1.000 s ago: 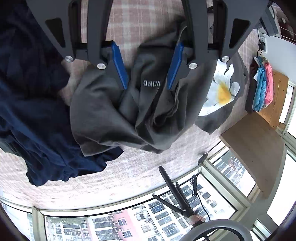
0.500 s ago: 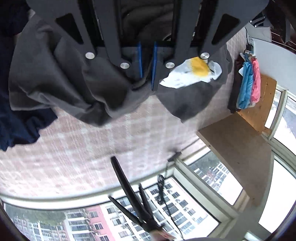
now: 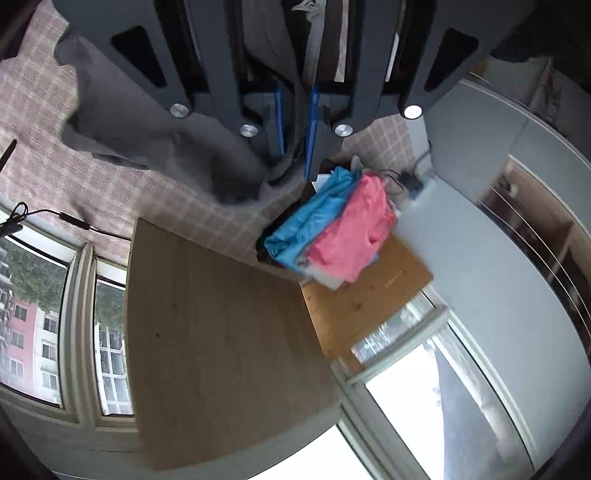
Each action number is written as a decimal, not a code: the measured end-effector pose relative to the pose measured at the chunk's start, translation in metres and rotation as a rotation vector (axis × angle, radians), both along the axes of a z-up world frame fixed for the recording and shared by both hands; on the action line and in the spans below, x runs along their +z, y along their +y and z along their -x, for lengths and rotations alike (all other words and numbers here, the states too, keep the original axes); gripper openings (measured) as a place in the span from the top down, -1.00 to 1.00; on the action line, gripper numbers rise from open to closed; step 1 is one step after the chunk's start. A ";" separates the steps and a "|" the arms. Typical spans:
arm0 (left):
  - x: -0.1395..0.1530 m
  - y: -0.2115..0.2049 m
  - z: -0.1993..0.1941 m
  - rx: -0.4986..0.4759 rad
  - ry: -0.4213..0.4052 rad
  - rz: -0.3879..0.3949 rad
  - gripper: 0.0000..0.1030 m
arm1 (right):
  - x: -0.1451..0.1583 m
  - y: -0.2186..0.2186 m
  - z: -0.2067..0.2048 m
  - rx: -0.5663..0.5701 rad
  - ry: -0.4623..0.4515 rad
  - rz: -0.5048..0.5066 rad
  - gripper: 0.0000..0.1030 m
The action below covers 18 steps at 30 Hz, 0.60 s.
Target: Fold clothes
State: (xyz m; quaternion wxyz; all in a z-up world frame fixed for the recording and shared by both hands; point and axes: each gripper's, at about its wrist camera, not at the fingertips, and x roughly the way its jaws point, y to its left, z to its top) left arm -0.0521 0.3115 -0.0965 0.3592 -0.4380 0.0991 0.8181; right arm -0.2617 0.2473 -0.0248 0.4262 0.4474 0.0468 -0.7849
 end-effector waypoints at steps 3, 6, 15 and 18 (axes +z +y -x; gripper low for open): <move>-0.007 -0.027 -0.012 -0.015 -0.019 0.051 0.61 | -0.016 0.014 -0.009 -0.061 0.033 -0.122 0.69; 0.000 -0.087 -0.024 0.015 0.006 0.072 -0.04 | -0.021 0.084 -0.026 -0.170 -0.001 -0.011 0.14; -0.036 -0.178 0.069 0.056 -0.091 0.157 -0.06 | -0.108 0.181 -0.185 -0.520 -0.021 -0.113 0.04; -0.058 -0.196 0.109 0.058 -0.166 0.157 -0.06 | -0.140 0.154 -0.222 -0.542 -0.042 -0.183 0.04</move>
